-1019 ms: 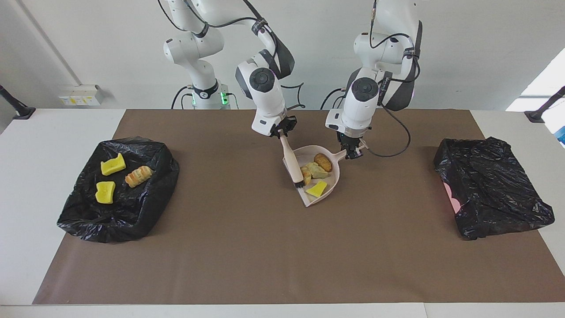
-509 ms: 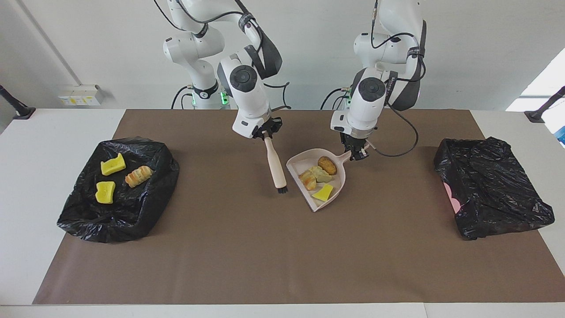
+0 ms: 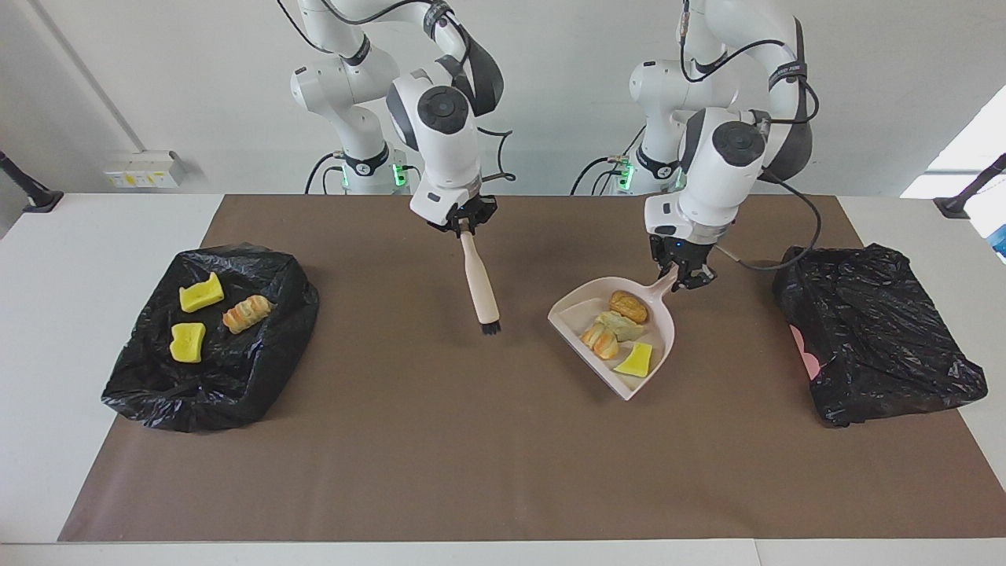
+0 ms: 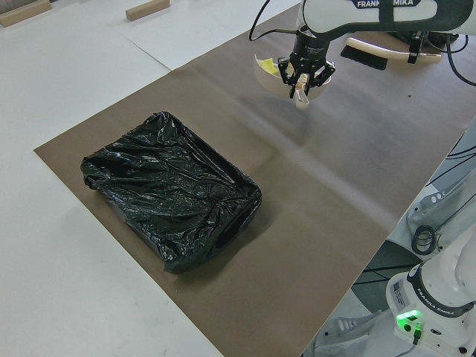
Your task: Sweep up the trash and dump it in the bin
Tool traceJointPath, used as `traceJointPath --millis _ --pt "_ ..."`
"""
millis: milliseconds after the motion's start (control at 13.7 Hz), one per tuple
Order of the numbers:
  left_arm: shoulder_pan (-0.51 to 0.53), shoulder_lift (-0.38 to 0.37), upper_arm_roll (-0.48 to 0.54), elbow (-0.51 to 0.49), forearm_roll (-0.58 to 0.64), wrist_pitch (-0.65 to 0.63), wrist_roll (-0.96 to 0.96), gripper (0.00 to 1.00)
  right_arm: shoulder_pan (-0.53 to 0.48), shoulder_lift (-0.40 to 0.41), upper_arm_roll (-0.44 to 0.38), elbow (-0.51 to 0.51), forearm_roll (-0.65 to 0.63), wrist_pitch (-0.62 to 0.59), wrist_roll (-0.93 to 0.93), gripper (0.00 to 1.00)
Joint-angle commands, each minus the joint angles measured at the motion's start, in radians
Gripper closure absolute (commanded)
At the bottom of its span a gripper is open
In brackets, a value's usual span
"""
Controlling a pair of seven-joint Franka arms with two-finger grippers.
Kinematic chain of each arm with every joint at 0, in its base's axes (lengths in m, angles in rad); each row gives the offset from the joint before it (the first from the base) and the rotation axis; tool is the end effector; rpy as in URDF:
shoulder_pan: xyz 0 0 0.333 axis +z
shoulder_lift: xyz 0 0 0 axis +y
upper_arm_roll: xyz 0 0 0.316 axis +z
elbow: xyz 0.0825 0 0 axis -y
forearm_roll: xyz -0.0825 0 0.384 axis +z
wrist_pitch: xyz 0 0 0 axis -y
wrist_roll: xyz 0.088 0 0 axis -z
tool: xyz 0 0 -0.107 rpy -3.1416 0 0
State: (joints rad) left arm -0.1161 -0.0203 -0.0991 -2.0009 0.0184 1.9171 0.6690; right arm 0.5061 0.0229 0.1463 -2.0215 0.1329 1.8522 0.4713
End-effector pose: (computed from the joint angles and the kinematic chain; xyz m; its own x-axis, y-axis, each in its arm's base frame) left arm 0.5299 -0.1147 0.4609 0.6269 -0.7766 -0.0616 -0.7769 -0.6291 0.0247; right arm 0.4193 0.3330 0.4242 0.9651 0.1306 -0.2271 0.1294 -0.9914 -0.0204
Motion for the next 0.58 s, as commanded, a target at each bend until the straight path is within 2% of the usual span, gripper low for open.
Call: traceJointPath --millis 0,146,291,509 --pt "0.12 -0.006 -0.007 0.108 -0.006 -0.13 0.023 1.0 0.115 -0.001 0.004 -0.048 -0.009 0.064 0.173 1.0" --pt "0.211 0.005 -0.007 0.174 -0.046 -0.193 0.073 1.0 0.198 0.024 0.004 -0.055 -0.006 0.099 0.271 1.0" --pt "0.304 0.025 -0.007 0.237 -0.055 -0.262 0.137 1.0 0.253 0.063 0.004 -0.075 -0.006 0.198 0.355 1.0" --pt "0.441 0.063 -0.005 0.318 -0.043 -0.314 0.236 1.0 0.261 0.097 0.004 -0.108 -0.004 0.277 0.369 1.0"
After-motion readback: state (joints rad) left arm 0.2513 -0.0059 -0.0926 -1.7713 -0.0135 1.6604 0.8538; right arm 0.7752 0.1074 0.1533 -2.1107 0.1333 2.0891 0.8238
